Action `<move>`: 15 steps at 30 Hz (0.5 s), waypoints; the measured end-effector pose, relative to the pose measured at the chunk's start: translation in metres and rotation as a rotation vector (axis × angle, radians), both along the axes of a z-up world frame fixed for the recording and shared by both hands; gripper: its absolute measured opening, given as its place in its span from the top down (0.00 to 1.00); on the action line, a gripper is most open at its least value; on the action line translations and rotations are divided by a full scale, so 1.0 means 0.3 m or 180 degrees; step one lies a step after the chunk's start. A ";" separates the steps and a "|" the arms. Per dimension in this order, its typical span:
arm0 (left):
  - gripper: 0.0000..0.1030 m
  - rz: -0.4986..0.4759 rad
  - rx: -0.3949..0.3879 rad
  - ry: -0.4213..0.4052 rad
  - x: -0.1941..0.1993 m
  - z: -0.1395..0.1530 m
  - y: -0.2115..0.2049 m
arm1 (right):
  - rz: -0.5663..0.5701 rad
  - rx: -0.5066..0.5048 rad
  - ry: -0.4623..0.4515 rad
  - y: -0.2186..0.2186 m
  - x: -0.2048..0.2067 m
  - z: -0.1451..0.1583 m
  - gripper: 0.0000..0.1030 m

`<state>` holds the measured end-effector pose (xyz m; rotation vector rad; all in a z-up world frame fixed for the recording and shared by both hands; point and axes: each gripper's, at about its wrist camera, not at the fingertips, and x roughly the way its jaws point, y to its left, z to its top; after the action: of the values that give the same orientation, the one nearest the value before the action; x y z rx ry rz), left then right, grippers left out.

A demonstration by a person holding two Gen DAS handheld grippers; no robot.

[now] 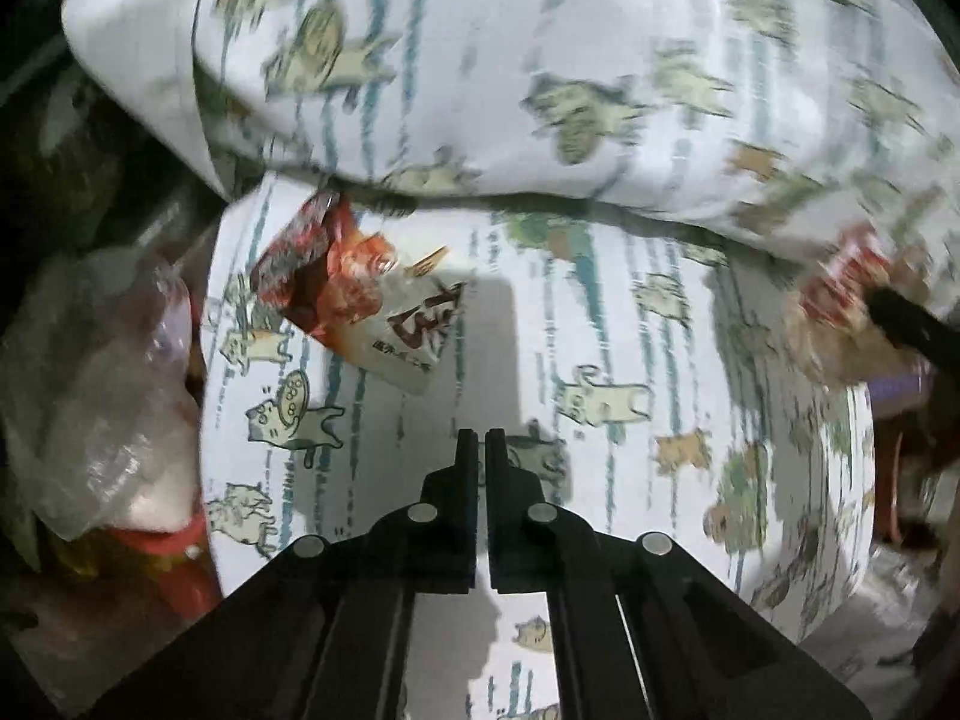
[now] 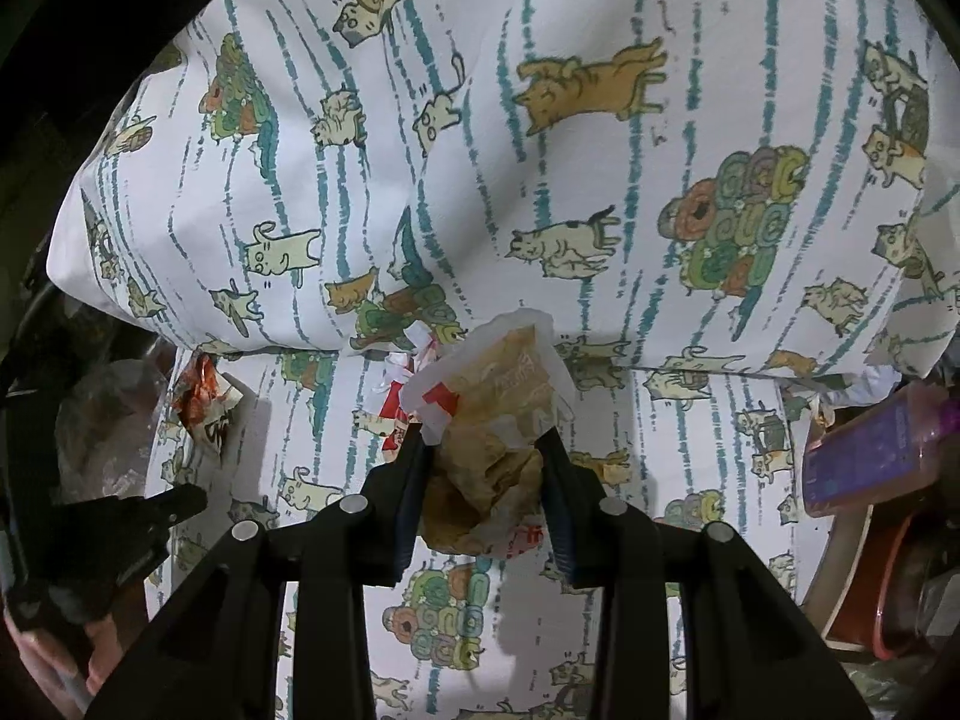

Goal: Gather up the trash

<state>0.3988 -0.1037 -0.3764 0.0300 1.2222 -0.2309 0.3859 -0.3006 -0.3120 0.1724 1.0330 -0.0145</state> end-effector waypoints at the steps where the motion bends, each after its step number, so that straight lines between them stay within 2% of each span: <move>1: 0.97 -0.0021 0.0038 -0.0035 -0.012 0.017 -0.010 | 0.0000 0.0005 0.0000 -0.003 -0.005 0.002 0.66; 2: 0.97 -0.0005 0.0055 -0.0055 -0.006 0.024 -0.007 | -0.0010 0.0008 0.0001 -0.006 -0.009 0.003 0.66; 4: 0.87 0.0102 0.0006 -0.0055 0.014 0.032 0.013 | -0.0036 0.0022 0.0006 -0.013 -0.013 0.004 0.66; 5: 0.65 0.0142 -0.0043 -0.0040 0.040 0.010 0.063 | -0.0047 0.0034 0.0008 -0.015 -0.015 0.004 0.66; 6: 0.32 0.0261 -0.0075 -0.0034 0.063 0.013 0.077 | -0.0058 0.0046 0.0005 -0.017 -0.016 0.005 0.66; 7: 0.22 0.0398 -0.0088 -0.0119 0.080 0.016 0.110 | -0.0065 0.0055 0.0002 -0.018 -0.017 0.005 0.65; 8: 0.17 0.0497 -0.0089 -0.0199 0.112 -0.002 0.138 | -0.0067 0.0054 0.0002 -0.019 -0.017 0.005 0.65; 9: 0.17 0.0617 -0.0052 -0.0246 0.141 -0.001 0.146 | -0.0069 0.0049 0.0003 -0.019 -0.016 0.005 0.65; 12: 0.17 0.0842 -0.0038 -0.0049 0.230 -0.039 0.156 | -0.0091 0.0045 0.0010 -0.024 -0.008 0.001 0.65; 15: 0.17 0.1278 0.0061 -0.0108 0.289 -0.069 0.173 | -0.0126 0.0048 0.0020 -0.034 0.007 -0.003 0.65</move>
<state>0.4854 -0.0519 -0.3972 -0.1928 1.1700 0.1312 0.3879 -0.3108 -0.3129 0.2066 1.0360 -0.0431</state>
